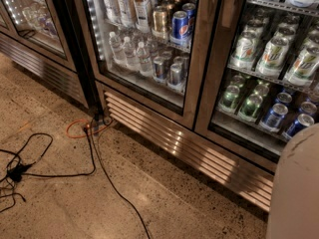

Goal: Open right fridge door

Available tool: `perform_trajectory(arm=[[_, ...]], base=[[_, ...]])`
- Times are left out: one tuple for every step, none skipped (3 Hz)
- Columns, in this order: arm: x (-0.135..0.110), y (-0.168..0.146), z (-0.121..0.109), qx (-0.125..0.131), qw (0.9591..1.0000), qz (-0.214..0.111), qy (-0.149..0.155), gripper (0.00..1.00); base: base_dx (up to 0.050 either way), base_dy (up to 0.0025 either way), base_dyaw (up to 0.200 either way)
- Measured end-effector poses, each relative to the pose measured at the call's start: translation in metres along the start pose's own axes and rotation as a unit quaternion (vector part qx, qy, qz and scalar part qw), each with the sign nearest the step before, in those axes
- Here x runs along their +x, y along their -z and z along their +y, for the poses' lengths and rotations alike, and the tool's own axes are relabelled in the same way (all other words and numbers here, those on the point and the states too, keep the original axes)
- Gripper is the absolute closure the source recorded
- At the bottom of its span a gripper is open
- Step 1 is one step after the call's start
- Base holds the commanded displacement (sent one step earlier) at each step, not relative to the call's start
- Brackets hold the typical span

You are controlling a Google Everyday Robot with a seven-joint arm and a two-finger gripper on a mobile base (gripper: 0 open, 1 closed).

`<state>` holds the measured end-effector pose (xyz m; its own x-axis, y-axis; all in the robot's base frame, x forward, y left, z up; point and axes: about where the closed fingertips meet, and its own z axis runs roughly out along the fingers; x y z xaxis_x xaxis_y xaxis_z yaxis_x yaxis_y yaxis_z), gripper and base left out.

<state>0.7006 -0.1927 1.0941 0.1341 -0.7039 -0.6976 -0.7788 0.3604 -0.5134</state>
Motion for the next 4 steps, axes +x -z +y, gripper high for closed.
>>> perform_trajectory(arm=[[-0.001, 0.001, 0.002, -0.008, 0.9999, -0.004, 0.005, 1.00], [0.000, 0.000, 0.000, -0.008, 0.9999, -0.004, 0.005, 1.00], [0.000, 0.000, 0.000, -0.008, 0.9999, -0.004, 0.005, 1.00], [0.013, 0.015, 0.002, -0.008, 0.9999, -0.004, 0.005, 1.00]], base=[[0.000, 0.00000, 0.000], [-0.041, -0.00236, 0.114], [0.000, 0.00000, 0.000], [0.000, 0.00000, 0.000]])
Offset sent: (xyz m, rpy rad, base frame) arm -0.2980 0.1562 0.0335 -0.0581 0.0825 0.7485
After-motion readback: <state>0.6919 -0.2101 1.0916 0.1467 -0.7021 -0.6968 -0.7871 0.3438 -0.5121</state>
